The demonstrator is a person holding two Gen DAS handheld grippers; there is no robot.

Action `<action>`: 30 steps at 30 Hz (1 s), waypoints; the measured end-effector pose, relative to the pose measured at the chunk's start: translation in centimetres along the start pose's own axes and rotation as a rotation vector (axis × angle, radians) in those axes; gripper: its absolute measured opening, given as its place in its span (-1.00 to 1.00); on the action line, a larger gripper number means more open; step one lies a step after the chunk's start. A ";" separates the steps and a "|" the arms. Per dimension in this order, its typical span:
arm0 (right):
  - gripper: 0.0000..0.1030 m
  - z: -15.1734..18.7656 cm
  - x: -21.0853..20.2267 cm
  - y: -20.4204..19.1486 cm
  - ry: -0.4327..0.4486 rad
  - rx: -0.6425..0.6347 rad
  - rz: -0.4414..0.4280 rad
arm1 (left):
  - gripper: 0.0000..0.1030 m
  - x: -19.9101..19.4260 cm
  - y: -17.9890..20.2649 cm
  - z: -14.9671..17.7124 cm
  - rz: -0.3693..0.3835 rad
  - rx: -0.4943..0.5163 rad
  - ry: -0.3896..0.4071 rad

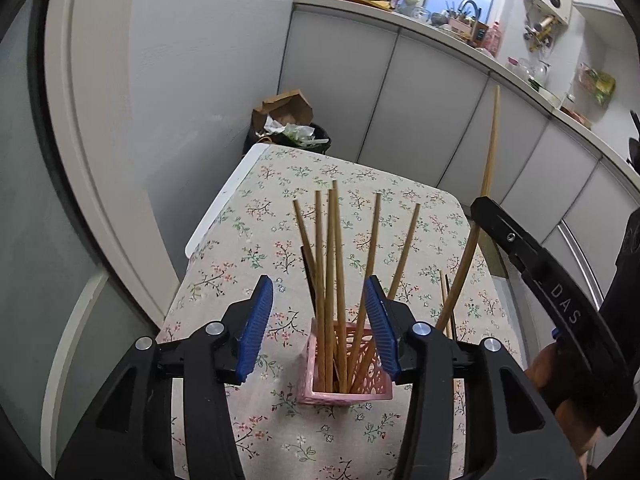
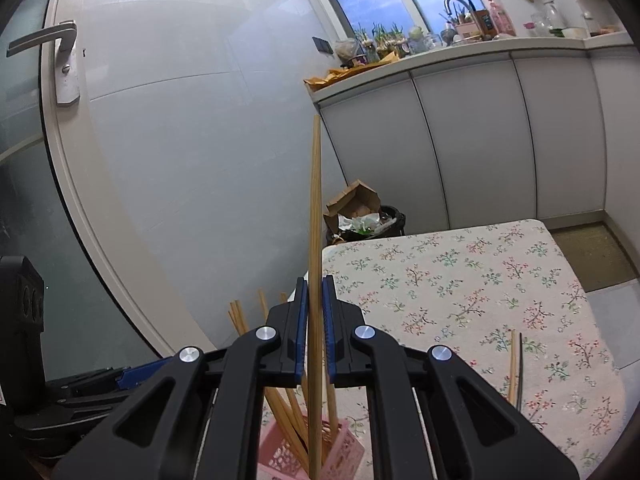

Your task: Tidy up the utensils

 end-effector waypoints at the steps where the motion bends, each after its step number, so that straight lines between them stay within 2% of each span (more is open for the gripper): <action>1: -0.85 0.3 0.3 -0.2 0.008 -0.005 0.003 | -0.12 0.2 -0.3 0.1 0.009 -0.014 -0.007; 8: -0.85 2.4 2.7 -0.9 -0.017 -0.030 0.025 | -0.11 0.2 -0.9 0.5 0.006 -0.018 -0.021; 18: -0.84 3.9 3.0 -0.6 -0.131 -0.079 0.055 | -0.11 -0.1 -0.9 0.3 0.014 -0.015 -0.012; 24: -0.84 1.0 -0.2 1.0 -0.094 -0.063 0.092 | -0.11 -0.7 0.8 0.0 0.044 0.005 0.001; 30: -0.84 -3.9 -4.8 6.9 -0.022 0.085 0.146 | -0.11 -1.0 5.0 0.1 0.088 0.086 0.012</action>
Point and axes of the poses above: each gripper's, at about its wrist camera, not at the fingertips, and x roughly the way its jaws point, y to its right, z to its underside, the point moved 5 cm from there along x, roughly the way its jaws point, and after that the axes turned 6 degrees about x, right-handed, at the moved point
